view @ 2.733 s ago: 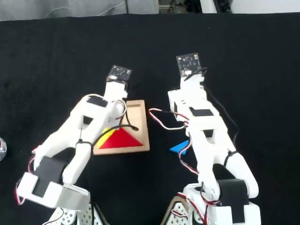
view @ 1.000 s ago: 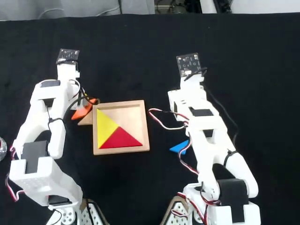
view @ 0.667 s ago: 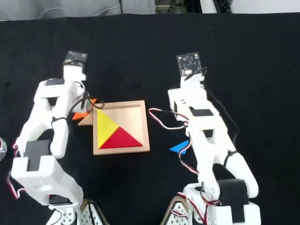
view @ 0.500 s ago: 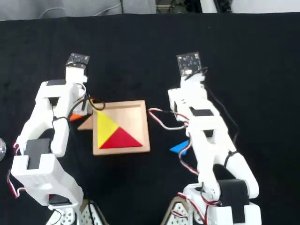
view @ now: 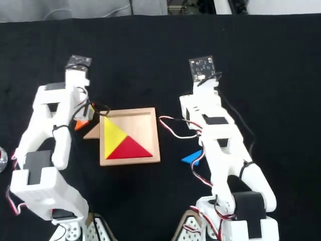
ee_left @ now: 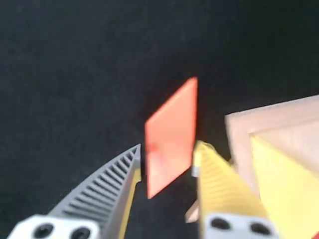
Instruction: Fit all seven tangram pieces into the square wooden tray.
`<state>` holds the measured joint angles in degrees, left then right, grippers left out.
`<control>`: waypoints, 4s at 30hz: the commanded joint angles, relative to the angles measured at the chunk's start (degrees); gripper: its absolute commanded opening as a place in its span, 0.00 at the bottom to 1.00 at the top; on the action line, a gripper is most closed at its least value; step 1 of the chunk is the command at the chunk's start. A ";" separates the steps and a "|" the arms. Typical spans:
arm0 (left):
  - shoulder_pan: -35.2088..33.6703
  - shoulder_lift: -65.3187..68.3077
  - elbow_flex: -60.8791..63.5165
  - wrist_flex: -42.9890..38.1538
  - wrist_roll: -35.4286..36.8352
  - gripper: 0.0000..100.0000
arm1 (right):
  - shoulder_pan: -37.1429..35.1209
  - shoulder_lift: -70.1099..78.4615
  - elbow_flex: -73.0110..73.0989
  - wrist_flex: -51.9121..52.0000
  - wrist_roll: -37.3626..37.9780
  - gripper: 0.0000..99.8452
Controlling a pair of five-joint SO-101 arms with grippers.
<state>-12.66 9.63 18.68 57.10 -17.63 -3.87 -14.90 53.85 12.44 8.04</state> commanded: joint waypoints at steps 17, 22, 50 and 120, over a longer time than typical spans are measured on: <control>-3.38 1.05 -6.46 -0.35 8.53 0.23 | -0.70 -2.24 -0.13 -1.05 0.00 0.01; -0.40 5.89 -5.85 -0.70 6.51 0.23 | -0.70 -2.24 -0.13 -1.14 0.00 0.01; -1.63 10.02 -21.67 15.82 6.24 0.23 | -0.70 -2.24 -0.22 -1.14 0.00 0.01; -8.13 21.10 -36.79 25.32 7.65 0.25 | -0.70 -2.33 -0.22 -1.14 0.00 0.01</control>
<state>-20.92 33.63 -16.57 83.38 -9.63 -3.87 -14.90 53.85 12.44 8.04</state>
